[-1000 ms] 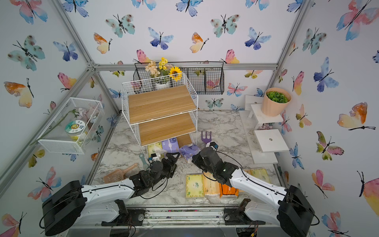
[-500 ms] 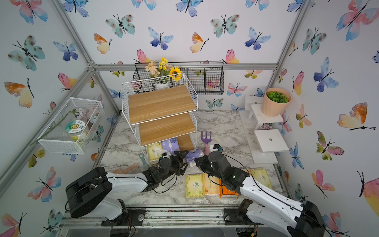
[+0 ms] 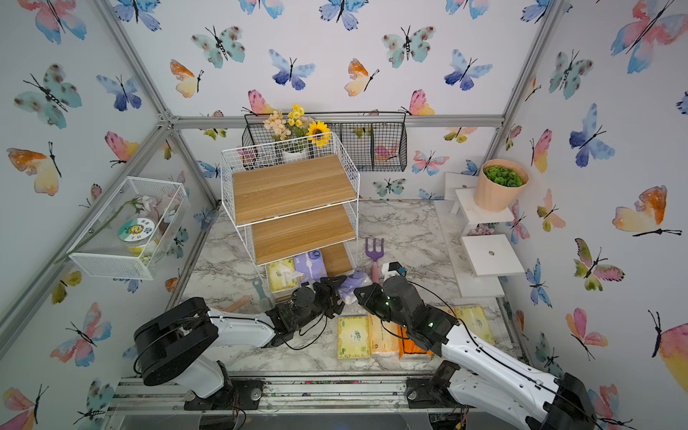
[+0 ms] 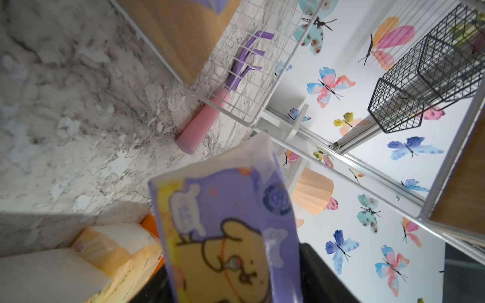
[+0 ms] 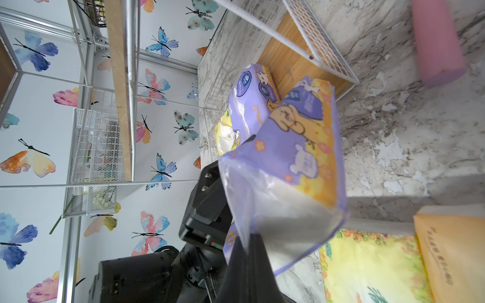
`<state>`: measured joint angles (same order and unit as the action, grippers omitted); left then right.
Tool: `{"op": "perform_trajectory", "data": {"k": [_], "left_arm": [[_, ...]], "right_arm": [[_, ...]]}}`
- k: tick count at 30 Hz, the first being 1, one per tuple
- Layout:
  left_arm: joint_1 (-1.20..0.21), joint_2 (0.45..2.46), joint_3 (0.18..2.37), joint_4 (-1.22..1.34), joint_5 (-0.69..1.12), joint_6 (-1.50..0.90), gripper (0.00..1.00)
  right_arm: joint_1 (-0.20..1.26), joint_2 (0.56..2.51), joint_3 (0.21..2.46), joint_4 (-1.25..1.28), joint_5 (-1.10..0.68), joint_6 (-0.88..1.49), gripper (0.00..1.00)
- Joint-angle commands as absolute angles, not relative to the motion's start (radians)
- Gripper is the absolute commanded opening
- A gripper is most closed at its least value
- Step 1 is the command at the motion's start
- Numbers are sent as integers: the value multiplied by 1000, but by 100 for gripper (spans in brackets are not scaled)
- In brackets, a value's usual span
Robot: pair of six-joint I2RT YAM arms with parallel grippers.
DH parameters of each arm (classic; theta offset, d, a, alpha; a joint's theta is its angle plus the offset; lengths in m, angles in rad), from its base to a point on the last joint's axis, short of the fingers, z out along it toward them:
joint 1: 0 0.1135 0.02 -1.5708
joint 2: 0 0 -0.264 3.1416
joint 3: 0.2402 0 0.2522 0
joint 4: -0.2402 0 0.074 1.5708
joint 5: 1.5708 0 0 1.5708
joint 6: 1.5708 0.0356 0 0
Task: Remove the tissue boxes from the shelf
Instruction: Pick up a box of tissues from the shelf, then place the box of tissues at the center of the board.
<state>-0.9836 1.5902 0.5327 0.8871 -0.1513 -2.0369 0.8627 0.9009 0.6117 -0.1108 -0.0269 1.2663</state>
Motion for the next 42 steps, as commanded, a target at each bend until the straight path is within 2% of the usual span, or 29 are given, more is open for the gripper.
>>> {"op": "perform_trajectory", "data": {"k": [1, 6, 7, 11, 13, 15, 23, 30, 36, 42], "left_arm": [[-986, 1605, 558, 943, -144, -2051, 51], [-986, 1580, 557, 908, -154, -2031, 30], [-986, 1570, 555, 895, -158, -2026, 27], [-986, 1510, 546, 804, -185, -1961, 17], [-986, 1464, 547, 730, -199, -1903, 15], [-986, 1410, 544, 657, -208, -1828, 15], [-983, 1078, 485, 262, -250, -1428, 12], [-979, 785, 429, -148, -258, -1167, 14], [-976, 618, 292, -173, -151, -1054, 16], [-974, 648, 199, -33, 22, -933, 18]], "right_arm": [[857, 878, 596, -85, -58, 1252, 2], [857, 865, 572, -86, -50, 1248, 2], [857, 864, 569, -86, -46, 1241, 8], [857, 846, 575, -99, -14, 1150, 46], [857, 832, 595, -137, 24, 1092, 57], [857, 816, 619, -179, 74, 1032, 62], [857, 788, 693, -269, 216, 893, 64], [857, 801, 693, -224, 208, 876, 63], [857, 855, 704, -181, 174, 868, 63], [857, 885, 715, -168, 149, 859, 63]]}}
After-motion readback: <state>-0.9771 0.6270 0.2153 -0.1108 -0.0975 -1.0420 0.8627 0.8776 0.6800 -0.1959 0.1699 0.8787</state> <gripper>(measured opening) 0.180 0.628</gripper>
